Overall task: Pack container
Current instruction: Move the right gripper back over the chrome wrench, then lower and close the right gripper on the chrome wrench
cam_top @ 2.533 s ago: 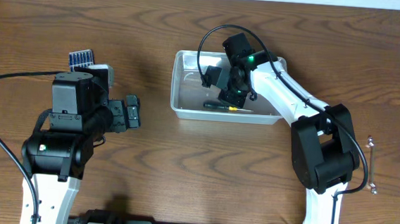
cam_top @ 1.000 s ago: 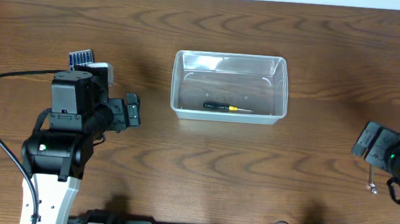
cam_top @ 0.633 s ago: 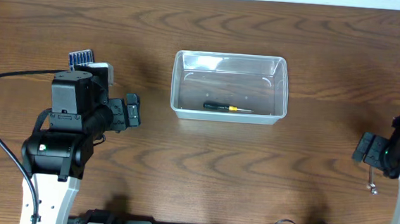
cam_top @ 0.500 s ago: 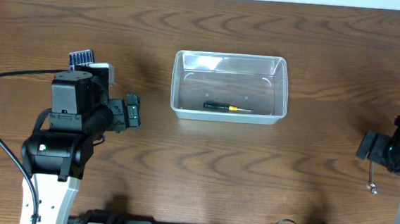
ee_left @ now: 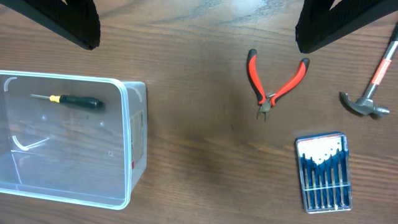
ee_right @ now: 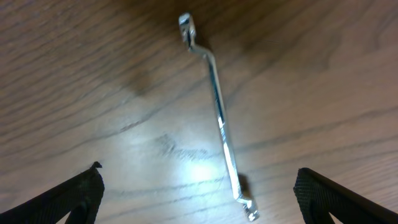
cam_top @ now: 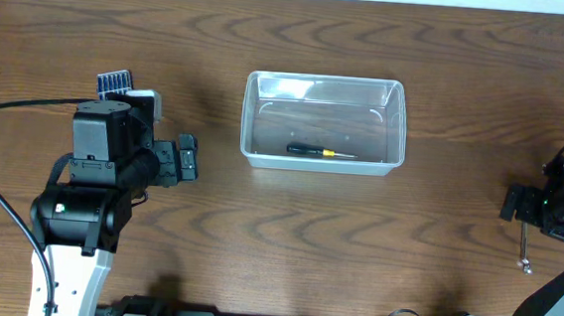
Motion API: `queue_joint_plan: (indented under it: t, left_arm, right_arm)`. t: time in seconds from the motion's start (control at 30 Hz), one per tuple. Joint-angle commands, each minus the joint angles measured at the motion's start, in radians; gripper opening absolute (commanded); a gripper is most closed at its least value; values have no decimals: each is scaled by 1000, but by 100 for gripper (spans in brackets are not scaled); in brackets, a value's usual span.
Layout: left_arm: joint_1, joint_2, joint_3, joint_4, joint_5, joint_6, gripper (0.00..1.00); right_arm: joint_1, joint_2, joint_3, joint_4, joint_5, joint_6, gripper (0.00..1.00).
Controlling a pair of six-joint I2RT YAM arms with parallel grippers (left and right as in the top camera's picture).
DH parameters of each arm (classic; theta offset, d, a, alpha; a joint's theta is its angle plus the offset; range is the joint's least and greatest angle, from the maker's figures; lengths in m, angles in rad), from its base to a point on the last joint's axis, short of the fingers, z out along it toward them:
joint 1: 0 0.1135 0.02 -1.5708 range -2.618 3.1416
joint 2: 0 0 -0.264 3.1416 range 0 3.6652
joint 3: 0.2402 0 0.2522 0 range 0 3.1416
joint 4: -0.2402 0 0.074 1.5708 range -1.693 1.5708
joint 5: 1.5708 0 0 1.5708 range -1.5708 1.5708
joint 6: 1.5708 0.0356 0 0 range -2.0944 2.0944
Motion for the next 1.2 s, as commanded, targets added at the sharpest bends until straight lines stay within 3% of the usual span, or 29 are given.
queue_joint_plan:
  t: [0.0, 1.17]
  left_arm:
    - [0, 0, 21, -7, -5, 18, 99]
    - [0, 0, 21, -10, -5, 17, 98]
  right_arm:
    - [-16, 13, -3, 21, 38, -62, 99]
    - [-76, 44, -257, 391, -101, -112, 97]
